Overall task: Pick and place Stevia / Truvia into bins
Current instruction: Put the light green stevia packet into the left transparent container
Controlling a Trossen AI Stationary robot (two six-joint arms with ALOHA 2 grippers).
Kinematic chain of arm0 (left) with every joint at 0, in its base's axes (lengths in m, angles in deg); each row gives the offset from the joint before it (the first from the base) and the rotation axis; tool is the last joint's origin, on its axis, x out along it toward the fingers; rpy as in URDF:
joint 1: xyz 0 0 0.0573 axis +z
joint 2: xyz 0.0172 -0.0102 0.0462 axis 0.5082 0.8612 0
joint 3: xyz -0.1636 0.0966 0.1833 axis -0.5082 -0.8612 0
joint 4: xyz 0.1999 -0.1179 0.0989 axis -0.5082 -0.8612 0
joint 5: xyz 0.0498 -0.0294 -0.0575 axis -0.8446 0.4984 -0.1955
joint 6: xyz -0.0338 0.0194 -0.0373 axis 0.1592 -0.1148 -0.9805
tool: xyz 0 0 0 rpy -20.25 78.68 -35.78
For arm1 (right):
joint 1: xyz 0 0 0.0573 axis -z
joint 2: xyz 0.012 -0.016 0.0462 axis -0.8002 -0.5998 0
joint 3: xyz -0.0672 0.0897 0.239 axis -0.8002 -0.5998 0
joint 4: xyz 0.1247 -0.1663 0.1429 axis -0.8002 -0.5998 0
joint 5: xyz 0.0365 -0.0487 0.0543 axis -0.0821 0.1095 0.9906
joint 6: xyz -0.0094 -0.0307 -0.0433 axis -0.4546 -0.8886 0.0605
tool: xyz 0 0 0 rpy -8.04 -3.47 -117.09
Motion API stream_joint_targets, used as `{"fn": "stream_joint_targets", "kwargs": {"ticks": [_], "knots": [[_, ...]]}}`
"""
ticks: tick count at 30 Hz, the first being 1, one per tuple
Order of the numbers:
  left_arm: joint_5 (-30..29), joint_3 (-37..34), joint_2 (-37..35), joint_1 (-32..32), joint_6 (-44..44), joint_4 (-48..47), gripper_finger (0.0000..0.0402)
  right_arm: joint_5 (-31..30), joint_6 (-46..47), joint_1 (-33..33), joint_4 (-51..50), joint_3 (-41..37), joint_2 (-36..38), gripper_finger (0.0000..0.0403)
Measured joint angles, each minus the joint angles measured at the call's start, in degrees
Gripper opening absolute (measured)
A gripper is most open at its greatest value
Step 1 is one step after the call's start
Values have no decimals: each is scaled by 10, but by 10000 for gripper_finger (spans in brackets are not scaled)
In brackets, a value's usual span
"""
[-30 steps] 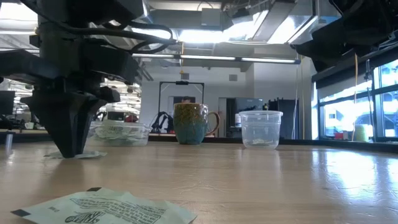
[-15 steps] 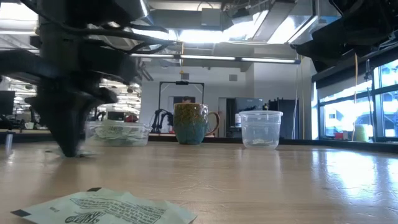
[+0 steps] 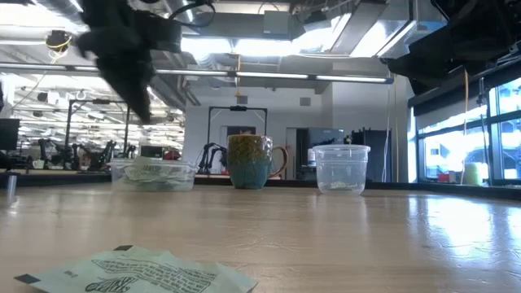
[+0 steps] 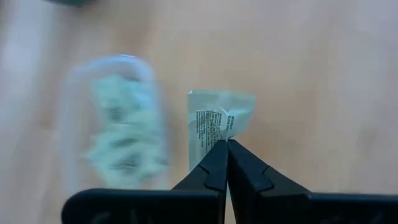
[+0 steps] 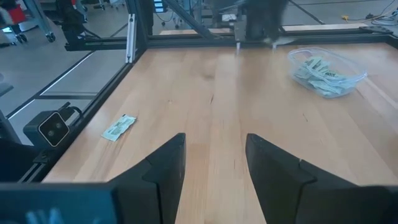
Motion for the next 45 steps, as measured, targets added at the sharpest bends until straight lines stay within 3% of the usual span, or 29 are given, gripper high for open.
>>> {"fn": "stream_joint_targets", "kwargs": {"ticks": [4,9,13,29,35,45], "knots": [[-15,0,-10,74,25,-8,2,0,0,0,0,0,0,171],[36,1,9,157,75,-6,3,0,0,0,0,0,0,171],[63,1,36,189,109,-6,2,0,0,0,0,0,0,171],[75,2,148,208,130,-5,5,0,0,0,-2,0,0,171],[76,2,136,208,130,-6,14,0,0,0,-2,0,0,171],[75,2,76,208,126,-20,78,0,0,0,-3,0,0,171]]}}
